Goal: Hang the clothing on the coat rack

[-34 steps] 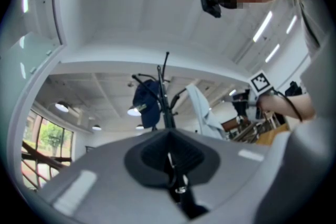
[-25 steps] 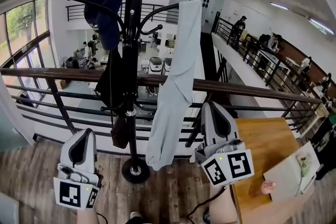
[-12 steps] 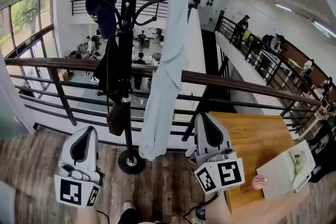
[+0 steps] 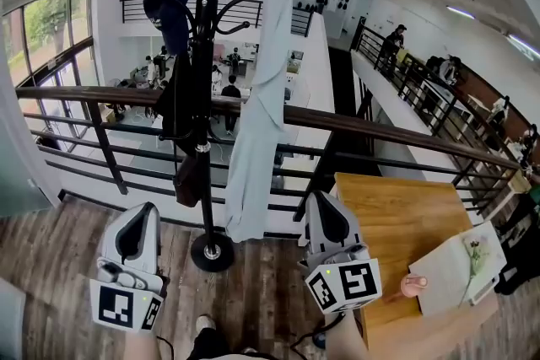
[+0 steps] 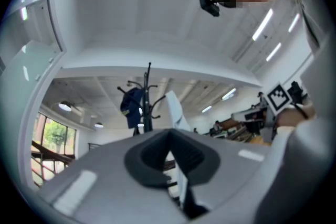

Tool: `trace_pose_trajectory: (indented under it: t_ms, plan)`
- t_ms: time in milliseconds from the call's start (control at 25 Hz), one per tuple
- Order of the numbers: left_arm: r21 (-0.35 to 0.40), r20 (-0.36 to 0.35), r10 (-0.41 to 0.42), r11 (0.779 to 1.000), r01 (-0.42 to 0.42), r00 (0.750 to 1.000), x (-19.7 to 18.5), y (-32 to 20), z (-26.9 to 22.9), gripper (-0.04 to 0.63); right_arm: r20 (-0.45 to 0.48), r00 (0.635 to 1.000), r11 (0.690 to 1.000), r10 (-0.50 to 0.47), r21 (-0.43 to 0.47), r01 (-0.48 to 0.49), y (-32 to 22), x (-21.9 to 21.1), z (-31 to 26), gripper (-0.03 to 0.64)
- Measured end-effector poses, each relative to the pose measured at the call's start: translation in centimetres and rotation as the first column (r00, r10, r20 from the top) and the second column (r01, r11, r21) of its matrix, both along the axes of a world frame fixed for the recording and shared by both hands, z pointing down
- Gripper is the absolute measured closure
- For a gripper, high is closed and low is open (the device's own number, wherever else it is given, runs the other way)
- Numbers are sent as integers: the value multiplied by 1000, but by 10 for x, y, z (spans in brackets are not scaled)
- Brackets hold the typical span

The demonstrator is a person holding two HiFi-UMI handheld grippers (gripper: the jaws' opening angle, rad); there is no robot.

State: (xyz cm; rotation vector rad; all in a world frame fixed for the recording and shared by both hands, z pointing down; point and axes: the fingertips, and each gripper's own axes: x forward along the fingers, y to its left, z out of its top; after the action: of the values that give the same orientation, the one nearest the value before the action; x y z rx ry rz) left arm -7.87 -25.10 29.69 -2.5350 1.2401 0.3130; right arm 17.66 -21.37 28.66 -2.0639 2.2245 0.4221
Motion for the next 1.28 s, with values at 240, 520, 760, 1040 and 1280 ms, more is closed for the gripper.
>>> trace_pose_trajectory:
  t_ms: [240, 520, 760, 1040, 1280]
  plan:
    - [-15, 5, -5, 1000, 5, 1000, 4, 17, 6, 589, -6, 1000, 999, 1, -33, -1, 14, 0, 15, 617]
    - [-33, 15, -7, 999, 7, 1000, 12, 33, 15, 589, 11, 1000, 998, -4, -55, 4, 30, 2, 32, 616]
    - [-52, 24, -1, 999, 2, 1000, 19, 45, 23, 589, 28, 1000, 997, 5, -83, -3, 42, 6, 46, 617]
    - [-63, 29, 9, 998, -7, 1000, 27, 52, 29, 589, 26, 1000, 996, 15, -83, -13, 50, 12, 50, 617]
    - [-61, 36, 6, 998, -4, 999, 27, 53, 27, 589, 32, 999, 997, 10, -77, -8, 49, 11, 47, 617]
